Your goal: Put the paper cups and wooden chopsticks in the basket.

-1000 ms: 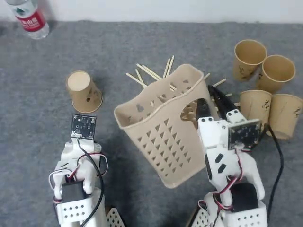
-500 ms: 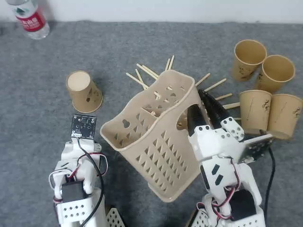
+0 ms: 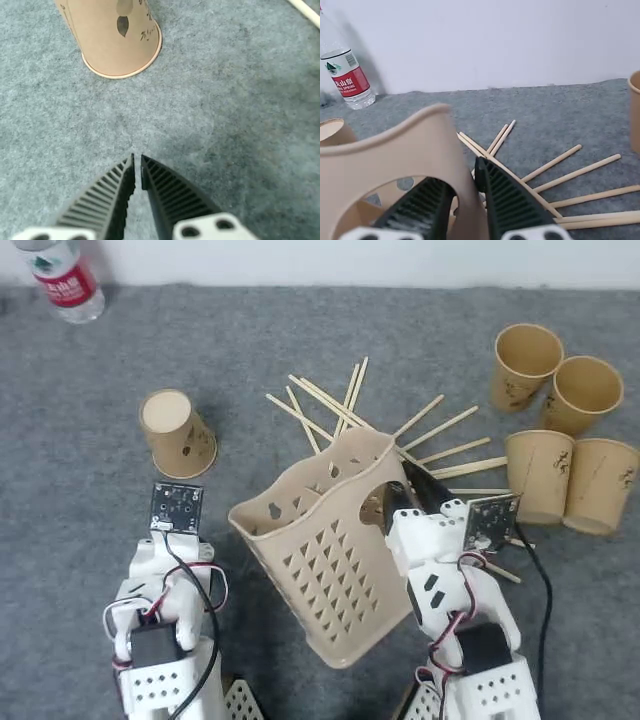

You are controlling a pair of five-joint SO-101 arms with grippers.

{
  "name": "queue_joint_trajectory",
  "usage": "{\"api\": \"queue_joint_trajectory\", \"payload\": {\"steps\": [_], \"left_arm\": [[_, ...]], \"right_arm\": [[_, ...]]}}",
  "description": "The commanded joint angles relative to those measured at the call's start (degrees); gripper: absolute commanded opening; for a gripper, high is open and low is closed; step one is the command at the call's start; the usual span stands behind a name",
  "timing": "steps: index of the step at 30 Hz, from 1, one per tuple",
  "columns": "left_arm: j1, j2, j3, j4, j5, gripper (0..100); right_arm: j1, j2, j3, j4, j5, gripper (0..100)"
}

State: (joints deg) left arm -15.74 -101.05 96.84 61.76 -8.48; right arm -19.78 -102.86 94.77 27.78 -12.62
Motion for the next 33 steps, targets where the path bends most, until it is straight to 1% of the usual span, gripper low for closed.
{"api": "queue_joint_trajectory", "payload": {"steps": [1, 3, 5, 7, 10, 13, 16, 23, 29, 33], "left_arm": [[0.00, -0.53, -0.22, -3.60, 0.09, 3], [-0.35, -0.62, -0.66, -5.98, 2.37, 6], [-1.76, -0.62, -4.53, -6.86, 3.25, 11], [-3.52, -0.62, -11.12, -5.36, 4.31, 18], [-3.69, -0.26, -21.14, -1.93, 8.97, 27], [-1.32, -0.18, -27.47, 0.00, 9.67, 26], [1.14, -0.18, -29.85, 0.44, 9.67, 23], [3.87, -0.18, -35.65, 0.79, 10.02, 19], [7.56, -0.09, -40.04, 7.30, 10.02, 18], [8.70, 0.62, -41.27, 8.97, 10.02, 18]], "right_arm": [[0.04, -1.10, -0.44, -1.45, -0.88, 0.9], [0.04, -1.10, -0.09, -1.10, -0.88, 0.9], [-0.04, -1.10, 1.23, -1.36, -0.88, 0.8], [-0.04, -1.10, 1.58, -1.27, -0.88, 0.8], [0.13, -1.10, 1.58, -1.27, -0.88, 0.8], [0.22, -1.10, 1.58, -1.27, -0.88, 0.8], [0.31, -1.10, 1.58, -0.92, -0.88, 0.8], [0.40, -1.10, 1.58, -0.75, -0.88, 0.8], [0.40, -1.10, 1.58, -0.75, -0.88, 0.8], [0.40, -1.10, 1.58, -0.75, -0.88, 0.7]]}}
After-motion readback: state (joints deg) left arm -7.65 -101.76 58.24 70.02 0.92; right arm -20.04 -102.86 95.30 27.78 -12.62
